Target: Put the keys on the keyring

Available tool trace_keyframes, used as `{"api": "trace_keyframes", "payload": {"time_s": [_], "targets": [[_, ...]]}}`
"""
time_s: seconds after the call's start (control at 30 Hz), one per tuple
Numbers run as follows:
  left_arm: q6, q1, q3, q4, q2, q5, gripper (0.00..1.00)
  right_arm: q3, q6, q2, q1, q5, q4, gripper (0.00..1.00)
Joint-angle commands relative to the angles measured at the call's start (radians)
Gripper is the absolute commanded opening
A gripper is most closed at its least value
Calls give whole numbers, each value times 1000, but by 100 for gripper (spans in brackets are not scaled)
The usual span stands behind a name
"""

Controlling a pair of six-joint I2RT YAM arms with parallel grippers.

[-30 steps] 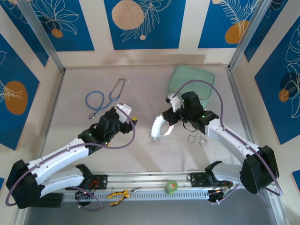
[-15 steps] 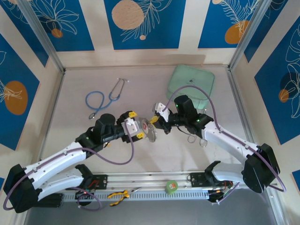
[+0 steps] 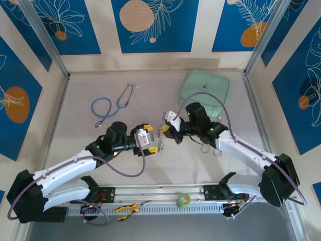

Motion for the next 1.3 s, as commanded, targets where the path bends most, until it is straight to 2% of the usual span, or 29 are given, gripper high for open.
{"api": "trace_keyframes", "payload": {"time_s": [0.0,0.2,0.57,0.77,0.9,0.97,1.1,1.27], "targets": [[-24,-4,-9,51,23,40,82,15,8,-25,10,-5,27,0],[-34,-7,-6,70,54,62,82,11,11,-27,18,3,32,0],[-51,-12,-20,38,53,143,69,11,35,-25,22,44,56,0],[-47,-13,-36,25,32,202,58,9,53,-18,21,77,62,0],[-54,-14,-53,37,18,235,57,3,79,-16,19,53,80,0],[-62,-14,-63,47,3,206,57,-4,93,-18,11,18,95,0],[-107,-8,-109,112,-82,63,53,-23,109,-15,-29,-98,103,0],[-177,3,-84,30,-119,-48,41,-22,87,1,-62,-248,82,0]]}}
